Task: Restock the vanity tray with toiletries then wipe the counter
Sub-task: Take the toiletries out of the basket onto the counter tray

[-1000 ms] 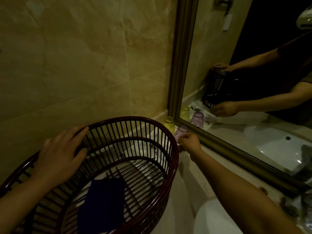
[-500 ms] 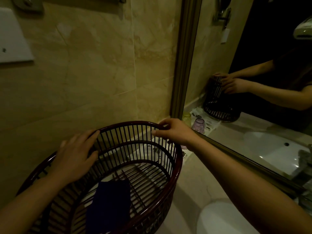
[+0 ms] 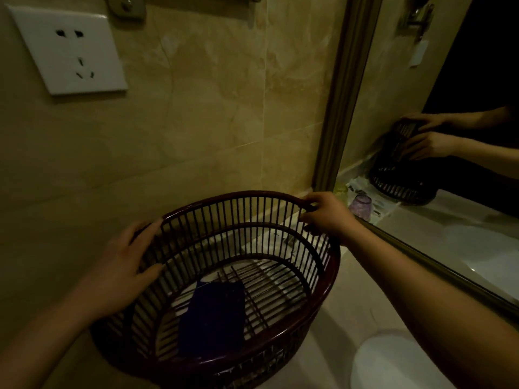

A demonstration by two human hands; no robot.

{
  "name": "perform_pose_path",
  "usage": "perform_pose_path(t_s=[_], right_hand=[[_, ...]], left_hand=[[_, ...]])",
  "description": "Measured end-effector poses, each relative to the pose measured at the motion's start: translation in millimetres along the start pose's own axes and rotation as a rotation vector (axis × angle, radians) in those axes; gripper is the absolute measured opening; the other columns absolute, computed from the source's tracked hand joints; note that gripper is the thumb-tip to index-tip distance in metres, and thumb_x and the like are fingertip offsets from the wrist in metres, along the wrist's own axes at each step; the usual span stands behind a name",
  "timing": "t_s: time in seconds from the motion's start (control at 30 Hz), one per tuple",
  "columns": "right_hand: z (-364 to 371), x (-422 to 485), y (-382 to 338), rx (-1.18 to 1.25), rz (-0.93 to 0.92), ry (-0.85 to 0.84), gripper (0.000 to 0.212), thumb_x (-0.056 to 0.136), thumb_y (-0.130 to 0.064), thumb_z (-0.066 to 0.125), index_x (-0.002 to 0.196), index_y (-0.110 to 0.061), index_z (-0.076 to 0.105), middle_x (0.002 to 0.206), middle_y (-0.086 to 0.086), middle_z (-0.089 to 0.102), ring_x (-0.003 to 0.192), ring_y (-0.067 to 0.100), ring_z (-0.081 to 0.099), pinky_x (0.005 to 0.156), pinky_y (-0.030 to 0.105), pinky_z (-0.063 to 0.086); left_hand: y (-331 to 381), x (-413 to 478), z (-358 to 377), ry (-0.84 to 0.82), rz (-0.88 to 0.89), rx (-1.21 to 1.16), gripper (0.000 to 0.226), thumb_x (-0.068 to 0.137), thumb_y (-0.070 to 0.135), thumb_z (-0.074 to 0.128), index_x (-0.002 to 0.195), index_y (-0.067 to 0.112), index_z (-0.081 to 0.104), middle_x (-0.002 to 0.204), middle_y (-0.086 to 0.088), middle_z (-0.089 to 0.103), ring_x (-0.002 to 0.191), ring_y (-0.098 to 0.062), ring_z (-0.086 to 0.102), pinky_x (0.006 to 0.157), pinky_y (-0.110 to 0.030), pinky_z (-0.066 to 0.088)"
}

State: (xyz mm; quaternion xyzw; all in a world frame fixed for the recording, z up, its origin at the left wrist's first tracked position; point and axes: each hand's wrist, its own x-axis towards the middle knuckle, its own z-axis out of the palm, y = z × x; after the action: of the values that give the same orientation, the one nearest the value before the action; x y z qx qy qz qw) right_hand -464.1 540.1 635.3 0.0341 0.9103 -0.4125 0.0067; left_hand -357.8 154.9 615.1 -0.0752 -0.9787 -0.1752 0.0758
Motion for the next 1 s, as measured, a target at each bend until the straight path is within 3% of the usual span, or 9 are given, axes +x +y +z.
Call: perform_pose_path(t_s=[0.13,0.2,0.23,0.3,0.37,0.47,0.67,0.83,1.0], right_hand=[[-0.5,-4.9,-0.3,0.049,0.003,0.026,0.029,0.084,-0.003,0.073,0.109,-0.015,0.067,0.091,0.015,0.072,0.072,0.030,0.074,0.067,0.051,0.063],[-0.5,-9.0,-5.7,0.072,-0.008,0.035,0.031,0.084,-0.002,0.073,0.112,-0.014,0.067,0.090,0.015,0.071,0.072,0.030,0.074,0.067,0.051,0.063],[-0.8,-11.4,-9.5,0.082,-0.018,0.035,0.031,0.084,-0.002,0.073,0.113,-0.014,0.067,0.090,0.014,0.071,0.072,0.029,0.074,0.068,0.051,0.063],[-2.1,-18.1,-18.0,0.098,-0.037,0.022,0.031,0.085,-0.004,0.073,0.114,-0.015,0.067,0.091,0.012,0.071,0.074,0.027,0.074,0.069,0.047,0.063],[-3.2,-25.8,-27.4,0.116,-0.050,0.003,0.033,0.086,-0.005,0.073,0.116,-0.016,0.065,0.092,0.010,0.071,0.076,0.025,0.074,0.069,0.043,0.063],[-3.3,-39.5,-41.3,0.155,-0.068,-0.025,0.037,0.086,-0.006,0.072,0.120,-0.018,0.064,0.093,0.008,0.072,0.079,0.023,0.074,0.073,0.045,0.063],[4.1,-77.3,-67.1,0.151,-0.151,-0.082,0.037,0.088,-0.010,0.071,0.121,-0.023,0.063,0.095,0.005,0.071,0.081,0.020,0.073,0.075,0.045,0.063],[23.0,-130.9,-93.1,0.175,-0.252,-0.115,0.039,0.089,-0.014,0.070,0.125,-0.026,0.061,0.098,0.001,0.071,0.083,0.018,0.072,0.076,0.040,0.062],[60.3,-186.9,-118.1,0.200,-0.266,-0.169,0.032,0.089,-0.010,0.069,0.115,-0.028,0.062,0.100,0.004,0.071,0.085,0.019,0.071,0.078,0.041,0.061]], left_hand=[[-15.4,-44.9,0.7,0.115,-0.154,-0.253,0.072,0.083,0.020,0.073,0.145,0.032,0.038,0.139,-0.006,0.043,0.110,-0.015,0.048,0.097,-0.015,0.033],[-12.9,-60.3,3.4,0.219,-0.195,-0.383,0.069,0.080,0.012,0.074,0.138,0.035,0.045,0.131,-0.004,0.047,0.107,-0.007,0.046,0.085,0.002,0.030],[-10.0,-67.4,3.9,0.257,-0.223,-0.437,0.068,0.080,0.010,0.074,0.137,0.036,0.048,0.131,-0.003,0.046,0.111,-0.006,0.045,0.086,0.003,0.029],[-2.9,-80.9,4.8,0.303,-0.285,-0.506,0.066,0.080,0.008,0.073,0.137,0.034,0.050,0.134,-0.004,0.044,0.121,-0.012,0.043,0.100,-0.014,0.030],[4.7,-91.9,2.3,0.368,-0.340,-0.528,0.065,0.080,0.006,0.073,0.137,0.028,0.051,0.134,-0.006,0.046,0.124,-0.019,0.045,0.103,-0.030,0.032],[15.6,-110.2,-8.2,0.481,-0.394,-0.564,0.061,0.082,0.004,0.070,0.136,0.026,0.053,0.134,-0.003,0.047,0.118,-0.015,0.048,0.100,-0.031,0.034],[24.3,-168.1,-35.3,0.608,-0.491,-0.629,0.055,0.085,0.017,0.067,0.123,0.054,0.054,0.136,0.008,0.053,0.122,-0.014,0.050,0.102,-0.044,0.041],[2.6,-234.5,-45.4,0.716,-0.582,-0.653,0.059,0.065,0.049,0.063,0.122,0.061,0.052,0.131,0.025,0.055,0.121,-0.006,0.052,0.096,-0.044,0.045],[-41.6,-295.8,-45.9,0.760,-0.598,-0.635,0.055,0.082,0.028,0.064,0.127,0.057,0.050,0.128,0.026,0.057,0.118,-0.003,0.054,0.095,-0.046,0.047]])
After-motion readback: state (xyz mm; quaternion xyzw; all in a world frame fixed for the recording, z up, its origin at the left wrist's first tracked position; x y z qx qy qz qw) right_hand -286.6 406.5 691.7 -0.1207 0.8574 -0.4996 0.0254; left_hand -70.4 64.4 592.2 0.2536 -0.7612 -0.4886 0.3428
